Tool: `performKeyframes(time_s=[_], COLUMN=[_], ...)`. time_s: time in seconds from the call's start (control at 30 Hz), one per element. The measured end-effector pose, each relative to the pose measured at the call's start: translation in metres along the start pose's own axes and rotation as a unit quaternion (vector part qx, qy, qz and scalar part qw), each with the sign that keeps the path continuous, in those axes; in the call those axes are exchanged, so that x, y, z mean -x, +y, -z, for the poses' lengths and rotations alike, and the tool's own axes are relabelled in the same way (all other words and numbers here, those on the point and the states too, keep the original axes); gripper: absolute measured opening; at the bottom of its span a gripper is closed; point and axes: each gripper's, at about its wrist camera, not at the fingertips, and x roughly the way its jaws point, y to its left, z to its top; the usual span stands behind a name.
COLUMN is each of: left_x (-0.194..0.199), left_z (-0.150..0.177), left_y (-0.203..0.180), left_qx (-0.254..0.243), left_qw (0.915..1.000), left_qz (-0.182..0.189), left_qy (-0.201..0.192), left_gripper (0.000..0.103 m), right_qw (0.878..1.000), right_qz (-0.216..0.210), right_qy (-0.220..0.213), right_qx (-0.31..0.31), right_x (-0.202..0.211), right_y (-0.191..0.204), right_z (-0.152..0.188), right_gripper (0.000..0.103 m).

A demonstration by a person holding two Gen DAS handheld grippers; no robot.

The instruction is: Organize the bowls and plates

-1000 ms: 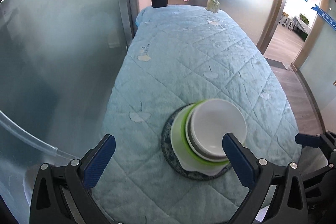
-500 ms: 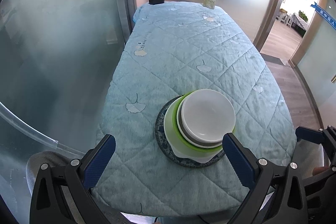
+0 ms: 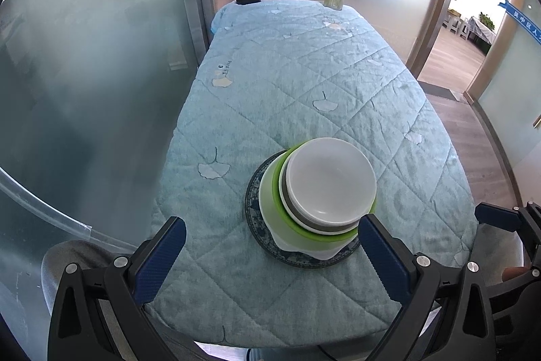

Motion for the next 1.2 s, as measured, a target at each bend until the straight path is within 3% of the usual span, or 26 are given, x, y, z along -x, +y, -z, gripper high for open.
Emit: performKeyframes(time_s=[1.2], left_x=[-0.03], left_z=[0.008], left_y=[0.0], left_qx=[-0.002], left_qw=[0.9996], left_qz=[0.002], left_qy=[0.028], left_gripper=[0.102], right_qw=[1.0], right_qz=[0.007], right_qy=[0.012], right_qx=[0.007], right_x=[-0.023], right_y=[-0.001], right_z=[0.006], right_gripper=[0.102])
